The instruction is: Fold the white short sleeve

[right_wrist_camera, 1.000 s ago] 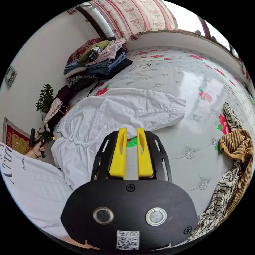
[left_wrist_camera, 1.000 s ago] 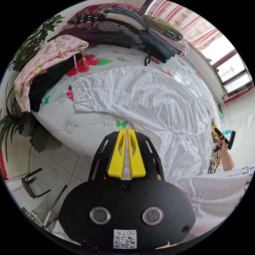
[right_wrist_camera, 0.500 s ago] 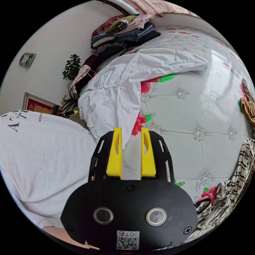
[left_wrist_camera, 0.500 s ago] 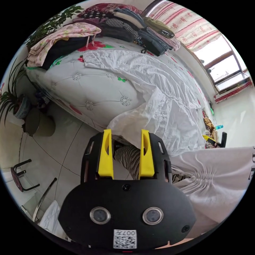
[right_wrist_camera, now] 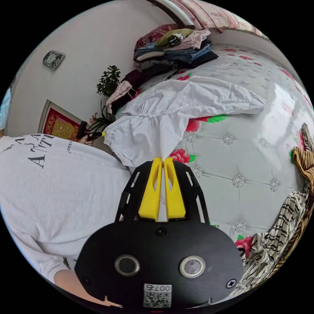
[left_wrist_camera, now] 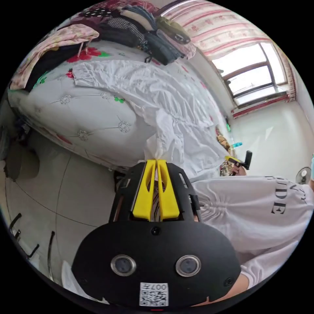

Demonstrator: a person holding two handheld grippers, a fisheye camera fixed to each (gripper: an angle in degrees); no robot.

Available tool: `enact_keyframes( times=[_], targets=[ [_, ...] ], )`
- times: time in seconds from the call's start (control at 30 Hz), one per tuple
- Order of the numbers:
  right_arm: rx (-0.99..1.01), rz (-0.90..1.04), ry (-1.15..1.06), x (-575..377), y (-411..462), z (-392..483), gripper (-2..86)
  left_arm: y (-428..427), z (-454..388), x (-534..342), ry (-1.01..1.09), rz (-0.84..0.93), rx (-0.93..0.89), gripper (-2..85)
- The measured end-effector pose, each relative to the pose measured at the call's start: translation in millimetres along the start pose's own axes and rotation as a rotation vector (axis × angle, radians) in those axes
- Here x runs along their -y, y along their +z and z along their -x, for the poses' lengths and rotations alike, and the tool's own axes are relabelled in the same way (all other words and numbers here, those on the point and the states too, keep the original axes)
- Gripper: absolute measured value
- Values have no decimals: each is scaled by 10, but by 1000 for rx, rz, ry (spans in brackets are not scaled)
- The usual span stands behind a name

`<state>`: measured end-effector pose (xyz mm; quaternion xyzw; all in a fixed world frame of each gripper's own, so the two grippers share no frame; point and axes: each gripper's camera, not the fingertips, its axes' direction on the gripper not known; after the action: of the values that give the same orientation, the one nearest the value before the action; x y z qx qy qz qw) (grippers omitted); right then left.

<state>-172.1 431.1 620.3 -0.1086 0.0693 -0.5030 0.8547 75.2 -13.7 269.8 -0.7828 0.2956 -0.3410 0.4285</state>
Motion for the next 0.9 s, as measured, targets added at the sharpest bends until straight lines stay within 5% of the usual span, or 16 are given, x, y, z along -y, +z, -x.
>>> enact_keyframes(
  times=[0.07,0.2,0.47,0.73,0.9],
  targets=[
    [32,-78,12,-61,-256,-115,-2,-161,256,-178,-110,-68,-92,-10],
    [41,88,-22,-109,-19,-181,-2,-56,708,-526,-337,-45,-156,-10],
    [253,-78,66,-405,-256,-463,-2,-604,473,-443,-126,-203,-374,-10],
    [326,-329,125,296,-690,-1009,-1,-639,963,650,-217,-356,-531,-8],
    [107,-357,134,1511,-472,-1251,15,-361,1027,1734,-267,-413,-421,14]
  ],
)
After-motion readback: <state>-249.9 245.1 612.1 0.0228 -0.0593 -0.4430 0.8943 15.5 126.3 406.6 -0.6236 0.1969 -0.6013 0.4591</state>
